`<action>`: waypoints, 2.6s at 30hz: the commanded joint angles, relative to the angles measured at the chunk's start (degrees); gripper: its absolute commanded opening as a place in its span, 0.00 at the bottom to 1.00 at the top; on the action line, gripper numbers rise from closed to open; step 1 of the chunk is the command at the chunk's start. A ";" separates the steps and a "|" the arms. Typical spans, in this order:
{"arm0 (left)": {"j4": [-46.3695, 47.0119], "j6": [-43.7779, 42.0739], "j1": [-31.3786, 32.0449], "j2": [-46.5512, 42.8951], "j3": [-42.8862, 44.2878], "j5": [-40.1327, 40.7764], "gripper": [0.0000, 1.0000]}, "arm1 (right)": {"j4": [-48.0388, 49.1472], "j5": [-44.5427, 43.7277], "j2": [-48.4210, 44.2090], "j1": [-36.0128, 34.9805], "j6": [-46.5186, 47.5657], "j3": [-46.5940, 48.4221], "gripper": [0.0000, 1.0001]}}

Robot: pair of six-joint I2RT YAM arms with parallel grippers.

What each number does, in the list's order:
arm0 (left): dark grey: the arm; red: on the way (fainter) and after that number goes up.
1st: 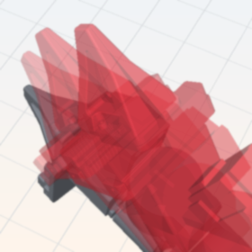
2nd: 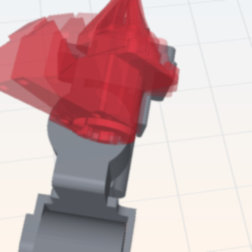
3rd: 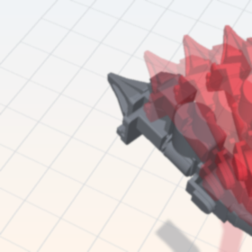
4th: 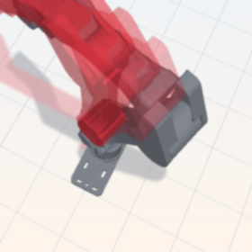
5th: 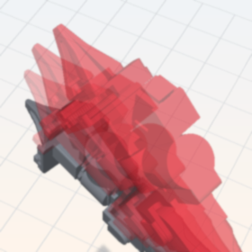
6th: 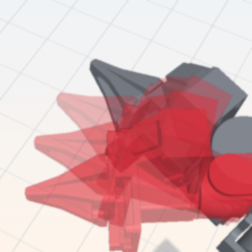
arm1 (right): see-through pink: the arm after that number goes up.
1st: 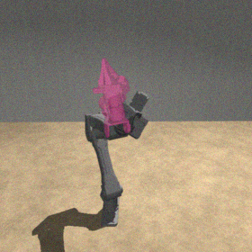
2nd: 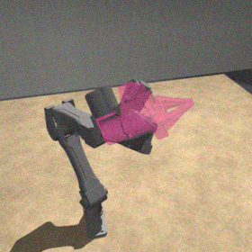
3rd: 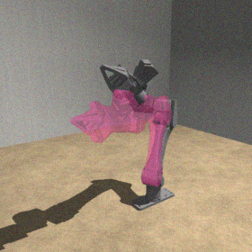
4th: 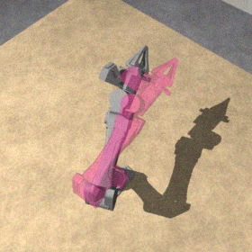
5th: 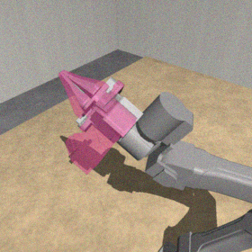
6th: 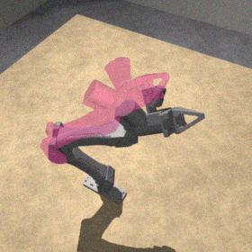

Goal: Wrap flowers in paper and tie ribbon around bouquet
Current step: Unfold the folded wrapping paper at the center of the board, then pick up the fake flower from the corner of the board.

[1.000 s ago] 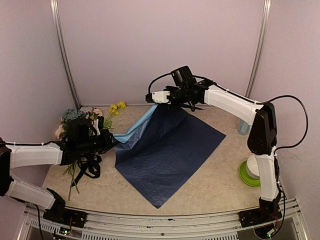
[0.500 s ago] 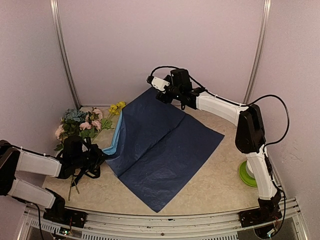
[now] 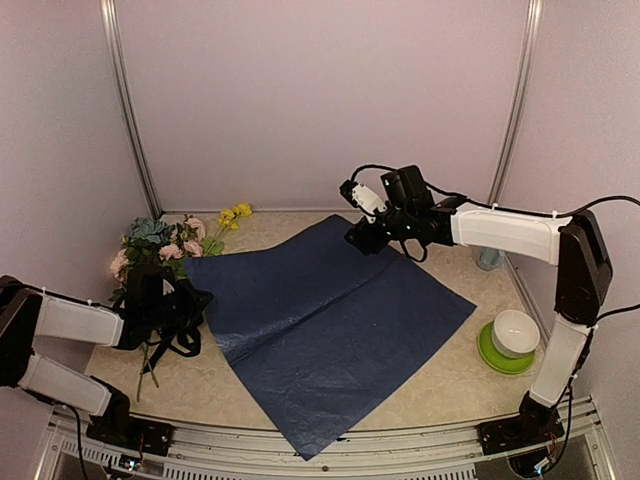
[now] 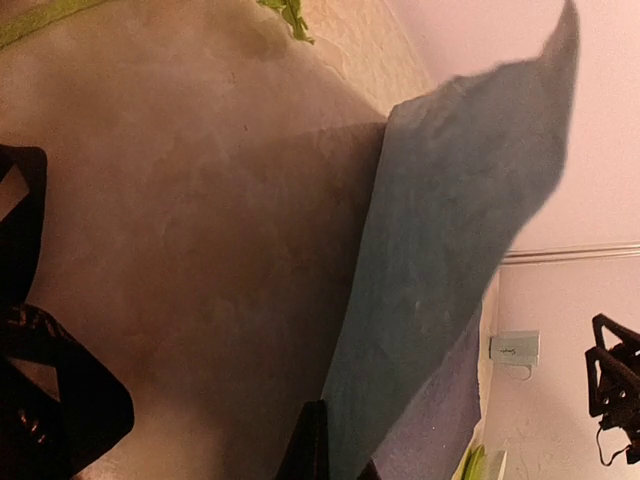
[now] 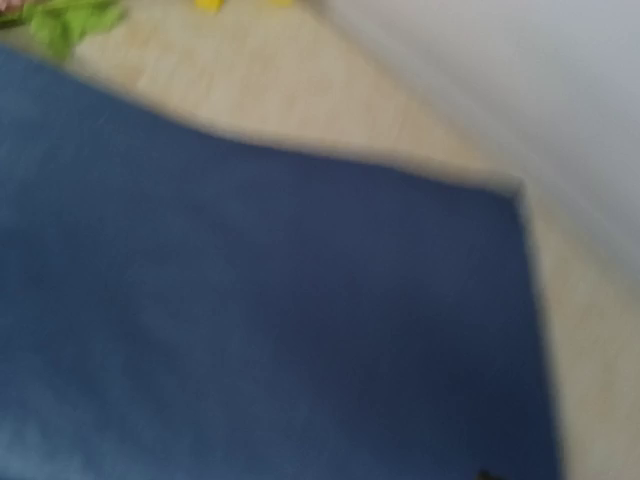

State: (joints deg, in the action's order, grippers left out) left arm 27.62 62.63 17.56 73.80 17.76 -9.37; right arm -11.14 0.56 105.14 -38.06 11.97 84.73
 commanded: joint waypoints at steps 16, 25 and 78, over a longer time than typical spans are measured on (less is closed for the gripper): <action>2.67 1.84 7.46 7.21 1.63 4.26 0.01 | -12.03 -14.34 -2.89 2.26 -25.04 -31.14 0.55; -10.13 -5.34 8.80 0.74 4.13 12.40 0.50 | -10.69 -18.47 -3.43 9.28 -18.64 -30.52 0.56; -43.83 -31.93 -22.54 29.38 34.30 25.36 0.30 | -3.41 9.84 -12.75 9.05 -10.30 -24.37 0.50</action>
State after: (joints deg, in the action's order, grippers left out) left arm -17.91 31.62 -4.78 101.03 54.22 16.75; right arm -13.52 11.07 91.98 -28.75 0.89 58.48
